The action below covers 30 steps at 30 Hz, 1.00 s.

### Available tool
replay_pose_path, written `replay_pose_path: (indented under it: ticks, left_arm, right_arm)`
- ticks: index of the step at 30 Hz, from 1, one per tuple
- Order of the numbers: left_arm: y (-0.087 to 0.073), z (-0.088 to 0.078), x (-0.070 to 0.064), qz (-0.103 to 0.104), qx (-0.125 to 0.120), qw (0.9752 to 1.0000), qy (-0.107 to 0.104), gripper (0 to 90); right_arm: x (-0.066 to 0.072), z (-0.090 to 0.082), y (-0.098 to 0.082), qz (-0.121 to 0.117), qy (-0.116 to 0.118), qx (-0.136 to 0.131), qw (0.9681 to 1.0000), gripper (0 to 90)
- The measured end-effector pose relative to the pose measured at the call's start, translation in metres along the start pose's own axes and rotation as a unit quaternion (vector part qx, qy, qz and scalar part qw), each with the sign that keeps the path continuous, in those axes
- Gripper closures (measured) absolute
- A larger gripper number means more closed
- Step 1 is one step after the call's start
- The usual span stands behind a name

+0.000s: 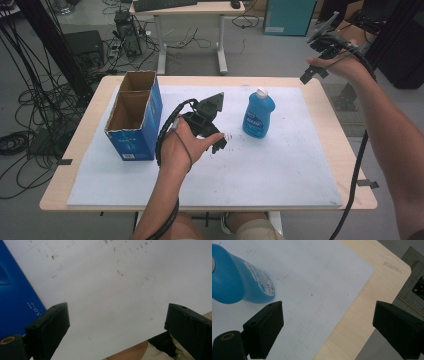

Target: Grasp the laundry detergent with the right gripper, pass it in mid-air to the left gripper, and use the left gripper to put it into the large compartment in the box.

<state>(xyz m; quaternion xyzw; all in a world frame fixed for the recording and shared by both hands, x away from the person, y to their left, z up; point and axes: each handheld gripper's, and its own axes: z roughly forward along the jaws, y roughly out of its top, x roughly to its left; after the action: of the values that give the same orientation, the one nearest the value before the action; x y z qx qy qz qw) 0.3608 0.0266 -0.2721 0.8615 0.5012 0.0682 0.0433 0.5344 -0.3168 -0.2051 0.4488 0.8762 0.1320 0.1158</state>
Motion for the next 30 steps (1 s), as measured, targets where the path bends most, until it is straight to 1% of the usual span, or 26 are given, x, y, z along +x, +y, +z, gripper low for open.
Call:
replay_pose_path:
  ticks: [5, 10, 11, 14, 15, 16, 18, 20, 21, 22, 23, 24, 25, 28, 29, 30]
  left_arm:
    - [0.002, -0.002, -0.003, 0.005, -0.002, 1.0000, -0.002, 6.1]
    - [0.002, -0.002, -0.004, 0.005, -0.002, 1.0000, -0.002, 6.0]
    - [0.002, -0.002, -0.004, 0.005, -0.004, 1.0000, 0.000, 5.9]
    - [0.001, 0.000, -0.003, 0.002, -0.002, 1.0000, -0.001, 5.9]
    - [0.000, 0.001, -0.002, 0.001, -0.002, 1.0000, -0.001, 5.9]
    - [-0.001, 0.002, -0.002, 0.001, -0.001, 1.0000, 0.000, 5.9]
    - [-0.002, 0.003, -0.003, 0.002, 0.002, 1.0000, -0.002, 5.9]
    - [-0.002, 0.004, -0.004, 0.005, 0.001, 1.0000, -0.001, 5.9]
    - [-0.002, 0.004, -0.004, 0.005, 0.001, 1.0000, -0.001, 5.9]
    - [-0.003, 0.005, -0.005, 0.005, -0.001, 1.0000, -0.002, 5.9]
    - [-0.003, 0.005, -0.005, 0.005, -0.001, 1.0000, -0.002, 5.9]
    - [-0.003, 0.006, -0.005, 0.007, 0.000, 1.0000, -0.005, 5.9]
    - [-0.003, 0.007, -0.006, 0.007, 0.000, 1.0000, -0.004, 5.9]
    - [-0.004, 0.008, -0.007, 0.007, -0.002, 1.0000, -0.006, 5.9]
    - [-0.004, 0.008, -0.007, 0.007, -0.002, 1.0000, -0.006, 5.8]
    - [-0.005, 0.008, -0.007, 0.009, -0.001, 0.9999, -0.007, 5.9]
  right_arm:
    - [-0.003, -0.003, -0.008, 0.000, 0.003, -0.010, 0.9999, 9.2]
    - [-0.005, 0.001, -0.016, -0.005, 0.011, -0.015, 0.9998, 8.3]
    - [-0.005, 0.005, -0.020, -0.011, 0.014, -0.020, 0.9997, 8.0]
    - [-0.003, 0.008, -0.025, -0.014, 0.012, -0.021, 0.9996, 7.0]
    - [-0.003, 0.013, -0.030, -0.018, 0.020, -0.024, 0.9994, 7.0]
    - [-0.002, 0.015, -0.033, -0.020, 0.023, -0.026, 0.9992, 7.0]
    - [-0.002, 0.017, -0.035, -0.023, 0.023, -0.027, 0.9991, 7.0]
    - [0.001, 0.023, -0.044, -0.030, 0.030, -0.035, 0.9985, 7.0]
    - [0.001, 0.023, -0.044, -0.030, 0.030, -0.035, 0.9985, 7.0]
    - [0.002, 0.027, -0.051, -0.031, 0.034, -0.038, 0.9982, 7.0]
    - [0.002, 0.027, -0.051, -0.031, 0.034, -0.038, 0.9982, 7.0]
    - [0.003, 0.032, -0.058, -0.035, 0.036, -0.041, 0.9979, 6.8]
    - [0.004, 0.033, -0.061, -0.034, 0.037, -0.041, 0.9979, 6.8]
    - [0.006, 0.039, -0.071, -0.040, 0.045, -0.054, 0.9967, 6.5]
    - [0.006, 0.039, -0.071, -0.040, 0.045, -0.054, 0.9967, 6.5]
    - [0.008, 0.042, -0.077, -0.043, 0.045, -0.056, 0.9965, 6.5]
